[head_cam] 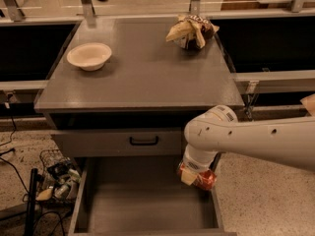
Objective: Pick coke can from middle drawer and place on counter
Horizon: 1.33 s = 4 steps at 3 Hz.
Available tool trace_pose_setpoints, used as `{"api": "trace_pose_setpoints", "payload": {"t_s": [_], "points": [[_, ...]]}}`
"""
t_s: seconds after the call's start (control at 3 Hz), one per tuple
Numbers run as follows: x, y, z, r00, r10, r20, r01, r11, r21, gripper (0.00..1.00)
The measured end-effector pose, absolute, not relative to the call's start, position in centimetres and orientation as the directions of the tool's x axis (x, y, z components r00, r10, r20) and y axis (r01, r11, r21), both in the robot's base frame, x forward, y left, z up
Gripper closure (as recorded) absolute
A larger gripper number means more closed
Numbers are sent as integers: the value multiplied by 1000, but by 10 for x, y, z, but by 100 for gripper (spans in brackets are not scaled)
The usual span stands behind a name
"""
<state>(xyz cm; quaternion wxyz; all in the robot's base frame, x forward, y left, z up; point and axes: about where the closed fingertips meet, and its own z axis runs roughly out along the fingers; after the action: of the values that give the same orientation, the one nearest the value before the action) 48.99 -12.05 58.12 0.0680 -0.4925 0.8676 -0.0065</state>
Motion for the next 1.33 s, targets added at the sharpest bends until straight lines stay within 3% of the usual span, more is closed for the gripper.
{"api": "trace_pose_setpoints", "payload": {"t_s": [1.33], "points": [[484,-167,753,-492,-847,-204,-744,530,-406,100]]}}
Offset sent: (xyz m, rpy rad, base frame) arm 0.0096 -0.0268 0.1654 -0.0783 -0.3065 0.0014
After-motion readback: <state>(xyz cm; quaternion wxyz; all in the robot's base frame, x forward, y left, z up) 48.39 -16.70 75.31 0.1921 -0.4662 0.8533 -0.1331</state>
